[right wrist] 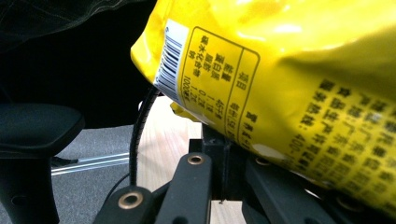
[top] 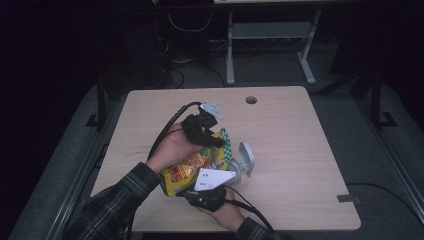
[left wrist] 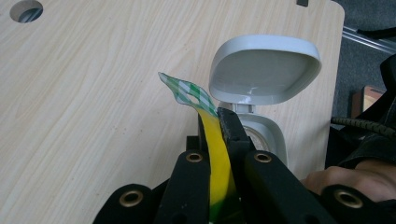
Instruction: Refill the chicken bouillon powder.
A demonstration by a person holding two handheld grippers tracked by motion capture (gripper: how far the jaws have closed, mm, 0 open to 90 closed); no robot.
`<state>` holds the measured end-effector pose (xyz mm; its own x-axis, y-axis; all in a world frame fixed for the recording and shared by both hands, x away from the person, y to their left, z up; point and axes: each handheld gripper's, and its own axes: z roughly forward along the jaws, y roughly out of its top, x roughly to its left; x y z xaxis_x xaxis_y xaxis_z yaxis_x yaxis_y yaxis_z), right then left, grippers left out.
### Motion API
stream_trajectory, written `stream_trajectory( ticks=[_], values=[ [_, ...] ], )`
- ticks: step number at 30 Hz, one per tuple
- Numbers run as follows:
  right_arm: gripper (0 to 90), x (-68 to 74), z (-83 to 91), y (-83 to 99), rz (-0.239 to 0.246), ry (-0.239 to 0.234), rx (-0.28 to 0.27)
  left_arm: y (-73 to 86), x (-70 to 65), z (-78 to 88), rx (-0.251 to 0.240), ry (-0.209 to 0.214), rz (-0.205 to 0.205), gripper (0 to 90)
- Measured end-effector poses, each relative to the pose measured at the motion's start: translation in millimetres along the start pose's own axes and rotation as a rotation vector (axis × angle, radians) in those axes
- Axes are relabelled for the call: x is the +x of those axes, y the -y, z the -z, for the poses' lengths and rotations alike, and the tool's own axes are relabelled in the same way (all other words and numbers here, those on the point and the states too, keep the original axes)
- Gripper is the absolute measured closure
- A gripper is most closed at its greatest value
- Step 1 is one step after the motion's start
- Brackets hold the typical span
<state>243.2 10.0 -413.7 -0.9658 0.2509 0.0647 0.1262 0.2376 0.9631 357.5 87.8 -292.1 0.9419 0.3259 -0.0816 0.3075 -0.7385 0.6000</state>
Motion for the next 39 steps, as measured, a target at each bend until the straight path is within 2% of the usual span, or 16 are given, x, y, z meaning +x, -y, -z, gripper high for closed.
stream_trajectory(
  ticks=[5, 6, 7, 8, 39],
  values=[
    [90.0, -0.2, 0.1, 0.1, -0.001, -0.002, -0.003, -0.2, 0.1, -0.2, 0.001, -0.001, 0.000, 90.0],
    [90.0, -0.3, -0.1, 0.1, -0.002, -0.003, -0.004, -0.4, 0.9, 0.4, 0.012, -0.001, -0.010, 90.0],
    [90.0, -0.4, 0.1, 0.0, -0.003, -0.005, -0.004, -0.4, 0.4, -0.2, 0.006, 0.000, 0.000, 90.0],
    [90.0, -0.6, 0.1, 0.0, -0.004, -0.005, -0.003, -0.6, 1.3, 0.2, 0.014, 0.000, -0.010, 90.0],
    [90.0, -3.4, -0.3, -1.7, -0.010, -0.022, -0.013, -2.7, 2.8, 0.7, 0.029, -0.012, -0.002, 90.0]
  ],
)
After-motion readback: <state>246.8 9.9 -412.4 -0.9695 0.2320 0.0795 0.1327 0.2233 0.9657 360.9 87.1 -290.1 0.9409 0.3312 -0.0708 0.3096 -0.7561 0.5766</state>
